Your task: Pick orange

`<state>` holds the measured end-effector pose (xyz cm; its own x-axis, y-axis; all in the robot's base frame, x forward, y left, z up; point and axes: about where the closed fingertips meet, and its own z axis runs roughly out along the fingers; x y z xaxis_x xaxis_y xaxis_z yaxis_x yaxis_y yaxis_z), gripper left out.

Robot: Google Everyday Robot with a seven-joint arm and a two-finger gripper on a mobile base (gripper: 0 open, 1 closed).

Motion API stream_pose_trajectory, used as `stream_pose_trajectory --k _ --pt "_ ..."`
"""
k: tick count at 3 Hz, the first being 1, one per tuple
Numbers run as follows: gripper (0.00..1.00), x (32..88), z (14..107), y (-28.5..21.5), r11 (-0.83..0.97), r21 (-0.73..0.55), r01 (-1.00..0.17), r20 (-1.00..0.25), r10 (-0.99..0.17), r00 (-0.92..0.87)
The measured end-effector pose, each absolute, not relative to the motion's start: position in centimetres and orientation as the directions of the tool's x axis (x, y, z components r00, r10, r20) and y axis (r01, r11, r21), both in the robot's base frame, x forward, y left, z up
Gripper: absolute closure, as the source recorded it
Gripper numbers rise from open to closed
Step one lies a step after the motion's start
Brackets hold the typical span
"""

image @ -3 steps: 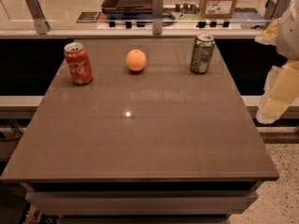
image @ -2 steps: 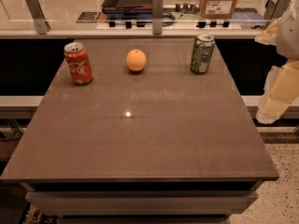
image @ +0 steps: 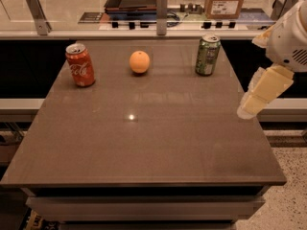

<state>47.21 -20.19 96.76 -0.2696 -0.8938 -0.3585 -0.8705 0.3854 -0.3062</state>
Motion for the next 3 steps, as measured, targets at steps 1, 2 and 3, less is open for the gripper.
stream_pose_trajectory --k 1,2,3 --pt "0.00 49.3 95.2 -18.9 0.456 -0.297 -0.839 -0.431 -0.848 -0.309" --pt "0.00 50.9 93.8 -16.5 0.520 -0.284 -0.806 -0.529 -0.786 -0.321" --pt "0.00 51.6 92.9 -13.9 0.554 -0.279 -0.785 -0.618 -0.729 -0.295"
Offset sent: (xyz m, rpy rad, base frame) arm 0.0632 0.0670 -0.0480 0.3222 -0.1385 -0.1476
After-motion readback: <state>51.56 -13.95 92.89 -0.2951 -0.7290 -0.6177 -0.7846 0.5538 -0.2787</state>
